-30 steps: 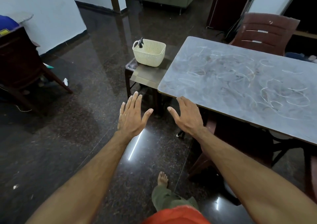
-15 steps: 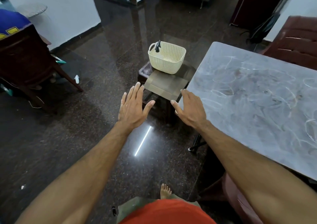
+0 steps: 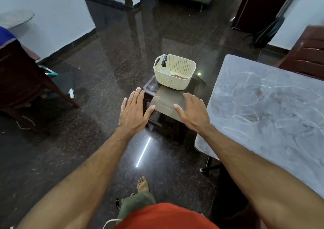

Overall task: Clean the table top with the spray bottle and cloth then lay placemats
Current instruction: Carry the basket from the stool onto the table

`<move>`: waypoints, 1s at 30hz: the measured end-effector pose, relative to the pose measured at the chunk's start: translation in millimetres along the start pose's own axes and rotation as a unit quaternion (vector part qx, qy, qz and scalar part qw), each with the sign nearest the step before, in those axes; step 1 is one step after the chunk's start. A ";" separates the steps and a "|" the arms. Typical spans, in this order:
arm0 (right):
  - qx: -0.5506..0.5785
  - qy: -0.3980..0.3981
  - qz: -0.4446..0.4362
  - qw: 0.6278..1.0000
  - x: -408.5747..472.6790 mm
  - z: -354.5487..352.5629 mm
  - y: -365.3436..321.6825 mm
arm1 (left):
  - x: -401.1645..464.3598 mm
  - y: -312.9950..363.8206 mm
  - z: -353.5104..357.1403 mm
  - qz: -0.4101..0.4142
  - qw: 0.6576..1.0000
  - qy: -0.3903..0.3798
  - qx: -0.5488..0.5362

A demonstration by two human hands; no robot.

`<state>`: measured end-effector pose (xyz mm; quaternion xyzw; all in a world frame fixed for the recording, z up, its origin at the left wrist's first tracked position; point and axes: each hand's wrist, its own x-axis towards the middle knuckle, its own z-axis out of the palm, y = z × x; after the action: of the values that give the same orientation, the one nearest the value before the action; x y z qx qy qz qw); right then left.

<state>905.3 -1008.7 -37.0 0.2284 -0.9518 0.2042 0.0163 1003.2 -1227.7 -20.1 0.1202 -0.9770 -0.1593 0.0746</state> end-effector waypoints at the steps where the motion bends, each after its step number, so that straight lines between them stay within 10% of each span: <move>1: 0.002 0.000 0.004 1.000 8.0 3.1 -2.8 | 10.8 -6.2 -0.8 0.005 1.000 -0.004 -0.001; 30: 0.068 0.019 0.216 0.974 307.5 75.5 46.9 | 368.6 -78.2 63.7 0.014 0.990 -0.121 -0.072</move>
<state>614.1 -1132.2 -85.7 0.0136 -0.9619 0.2717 -0.0255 654.1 -1376.3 -65.9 0.0810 -0.9663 -0.2418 -0.0337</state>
